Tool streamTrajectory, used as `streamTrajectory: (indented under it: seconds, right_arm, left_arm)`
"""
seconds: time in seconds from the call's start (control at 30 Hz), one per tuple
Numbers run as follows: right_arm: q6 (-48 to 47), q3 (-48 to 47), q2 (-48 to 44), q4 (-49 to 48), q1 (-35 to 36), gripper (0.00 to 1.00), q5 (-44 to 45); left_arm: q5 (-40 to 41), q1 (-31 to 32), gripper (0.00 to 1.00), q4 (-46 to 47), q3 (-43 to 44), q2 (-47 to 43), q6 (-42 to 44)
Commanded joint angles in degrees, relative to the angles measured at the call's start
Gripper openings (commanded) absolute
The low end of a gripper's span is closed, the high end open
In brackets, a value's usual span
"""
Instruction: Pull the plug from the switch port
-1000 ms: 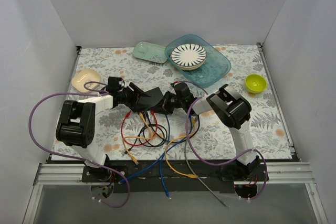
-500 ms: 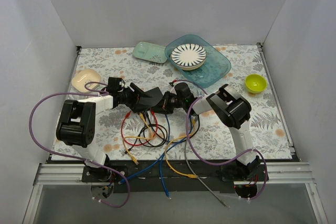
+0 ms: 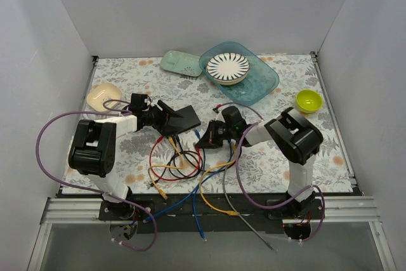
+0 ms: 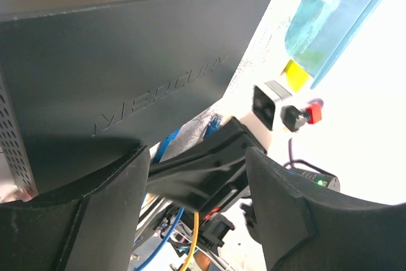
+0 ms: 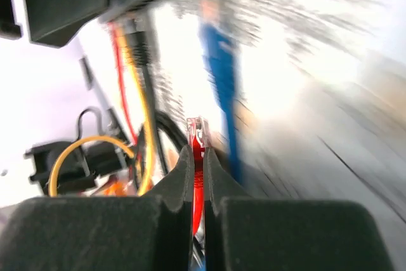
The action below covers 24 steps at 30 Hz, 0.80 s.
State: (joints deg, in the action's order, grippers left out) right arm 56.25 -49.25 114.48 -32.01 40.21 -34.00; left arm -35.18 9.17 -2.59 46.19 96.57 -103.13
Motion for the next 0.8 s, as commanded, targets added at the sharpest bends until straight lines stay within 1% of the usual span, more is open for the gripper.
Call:
streamTrajectory:
  seconds: [0.0, 0.03, 0.07, 0.13, 0.17, 0.2, 0.23, 0.27, 0.3, 0.33, 0.43, 0.47, 0.53, 0.57, 0.6, 0.67, 0.7, 0.73, 0.77]
  right_arm:
    - [-6.76, 4.26, -8.73, 16.34, -5.30, 0.01, 15.43]
    - [-9.12, 3.82, -10.83, 21.93, -6.18, 0.01, 17.37]
    - [-10.27, 3.38, -11.55, 23.90, -6.89, 0.01, 20.78]
    - [-13.77, 1.71, -13.04, 27.51, -8.21, 0.01, 23.35]
    - [-14.58, 0.84, -13.22, 27.61, -8.39, 0.02, 22.93]
    - [-15.72, -0.22, -13.40, 28.14, -8.48, 0.10, 22.66]
    - [-16.25, -2.32, -14.18, 28.58, -8.22, 0.29, 23.10]
    - [-16.95, -3.21, -14.71, 27.62, -7.87, 0.36, 23.45]
    - [-17.22, -4.43, -15.15, 27.79, -7.08, 0.41, 24.06]
    - [-17.49, -7.84, -15.51, 28.14, -6.81, 0.48, 25.28]
    - [-18.98, -14.09, -14.38, 30.95, -5.84, 0.53, 26.52]
    - [-19.24, -18.55, -13.59, 31.91, -5.75, 0.54, 26.53]
    - [-19.60, -22.79, -9.83, 35.42, -5.66, 0.53, 26.61]
    - [-19.77, -27.95, -8.32, 37.00, -5.66, 0.52, 27.05]
    - [-20.12, -30.26, -6.65, 41.46, -5.84, 0.51, 28.01]
    - [-20.47, -34.05, -2.08, 43.95, -5.93, 0.38, 29.42]
    - [-20.48, -36.94, -0.58, 46.22, -6.28, 0.31, 29.86]
    - [-20.48, -38.10, 2.04, 47.12, -6.37, 0.17, 30.30]
    - [-20.83, -39.15, 3.20, 48.00, -6.45, 0.11, 30.57]
  left_arm:
    - [5.73, -0.29, 0.63, -4.70, -0.76, 0.37, 1.97]
    - [5.82, -0.38, 0.63, -5.05, -0.23, 0.02, 2.40]
    - [5.91, -0.47, 0.63, -5.23, 0.03, -0.07, 2.58]
    - [6.09, -0.64, 0.63, -5.58, 0.56, -0.77, 3.11]
    - [6.09, -0.64, 0.64, -5.67, 0.65, -1.12, 3.46]
    - [6.26, -0.73, 0.64, -5.76, 0.74, -1.82, 3.46]
    - [6.44, -0.73, 0.64, -5.59, 0.91, -2.35, 3.55]
    - [6.44, -0.82, 0.65, -5.32, 1.00, -2.97, 3.73]
    - [6.44, -0.82, 0.66, -4.54, 1.00, -4.54, 3.81]
    - [6.79, -0.91, 0.67, -4.09, 0.92, -5.42, 3.82]
    - [7.49, -1.26, 0.68, -2.86, 1.27, -9.46, 3.55]
    - [8.19, -1.26, 0.68, -2.86, 1.79, -10.26, 3.20]
    - [8.89, -1.26, 0.69, -3.21, 1.71, -12.10, 2.50]
    - [10.81, -1.35, 0.69, -3.73, 1.71, -12.55, 1.89]
    - [11.88, -1.35, 0.69, -5.65, 1.71, -12.90, 1.19]
    - [15.56, -1.43, 0.68, -9.34, 2.32, -13.17, 1.09]
    - [20.10, -1.43, 0.67, -14.41, 3.63, -12.73, 1.61]
    - [21.63, -1.52, 0.67, -16.29, 4.25, -12.21, 2.23]
    - [22.51, -1.70, 0.66, -18.22, 4.95, -10.37, 2.93]
